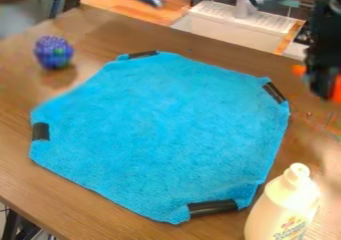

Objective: Move the carrot to the bottom left of the cloth

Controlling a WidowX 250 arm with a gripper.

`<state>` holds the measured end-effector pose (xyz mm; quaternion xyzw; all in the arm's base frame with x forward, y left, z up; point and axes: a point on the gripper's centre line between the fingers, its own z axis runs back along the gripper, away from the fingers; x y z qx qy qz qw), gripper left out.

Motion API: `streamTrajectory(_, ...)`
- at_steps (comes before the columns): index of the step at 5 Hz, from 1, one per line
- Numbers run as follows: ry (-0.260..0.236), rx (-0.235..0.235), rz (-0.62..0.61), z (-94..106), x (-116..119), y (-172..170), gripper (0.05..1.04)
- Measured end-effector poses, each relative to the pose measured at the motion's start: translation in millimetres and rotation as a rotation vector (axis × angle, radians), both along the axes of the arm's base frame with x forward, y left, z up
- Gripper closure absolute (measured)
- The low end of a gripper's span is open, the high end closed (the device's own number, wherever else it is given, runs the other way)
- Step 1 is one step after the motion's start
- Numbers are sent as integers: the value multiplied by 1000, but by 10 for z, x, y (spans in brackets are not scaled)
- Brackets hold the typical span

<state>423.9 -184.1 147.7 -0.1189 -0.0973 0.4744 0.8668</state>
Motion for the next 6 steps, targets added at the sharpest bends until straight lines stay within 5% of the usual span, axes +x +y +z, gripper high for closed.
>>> streamTrajectory(1, -60, -74, -98, 120, -92, 202, 555)
streamTrajectory(3, -2, -5, -166, -115, -479, 873, 555)
streamTrajectory(5, -35, 14, -158, 74, -913, 1487, 555)
streamTrajectory(6, -71, 62, -182, 120, -1072, 1694, 555)
